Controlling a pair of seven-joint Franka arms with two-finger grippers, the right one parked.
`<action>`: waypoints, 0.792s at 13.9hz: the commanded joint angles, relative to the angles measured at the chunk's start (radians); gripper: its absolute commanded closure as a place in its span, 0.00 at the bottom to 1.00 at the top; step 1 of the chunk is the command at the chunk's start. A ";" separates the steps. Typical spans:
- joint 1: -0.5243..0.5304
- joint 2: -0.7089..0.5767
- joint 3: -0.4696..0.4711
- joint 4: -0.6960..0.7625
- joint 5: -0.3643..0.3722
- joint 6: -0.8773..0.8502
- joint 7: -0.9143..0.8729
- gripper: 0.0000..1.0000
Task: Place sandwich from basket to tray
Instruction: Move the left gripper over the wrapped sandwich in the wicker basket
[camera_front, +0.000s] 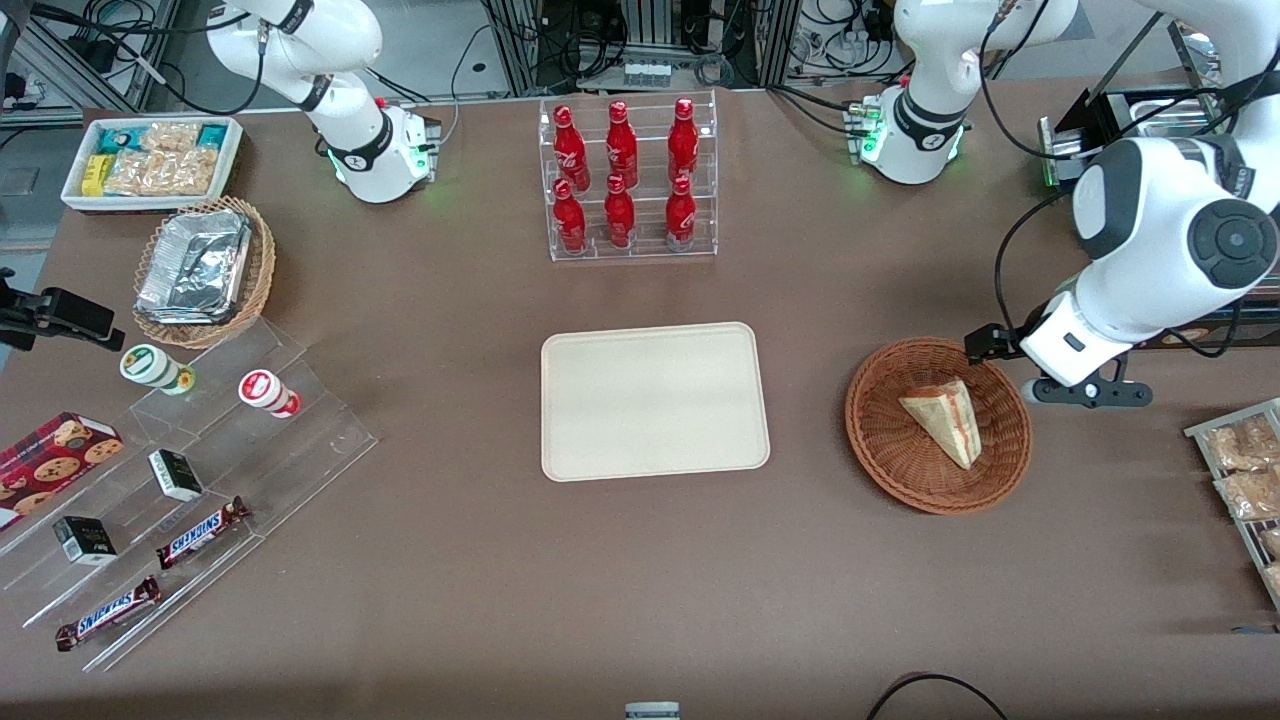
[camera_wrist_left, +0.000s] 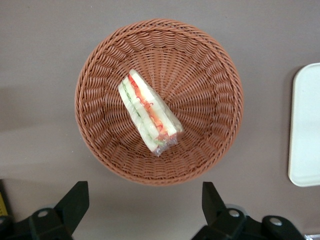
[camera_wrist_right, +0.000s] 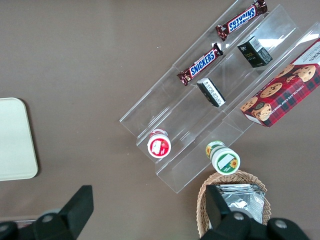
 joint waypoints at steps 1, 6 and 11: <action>0.003 -0.037 0.001 -0.123 0.016 0.159 -0.115 0.00; 0.004 0.002 0.002 -0.142 -0.001 0.222 -0.410 0.00; -0.004 0.068 0.002 -0.148 -0.001 0.307 -0.718 0.00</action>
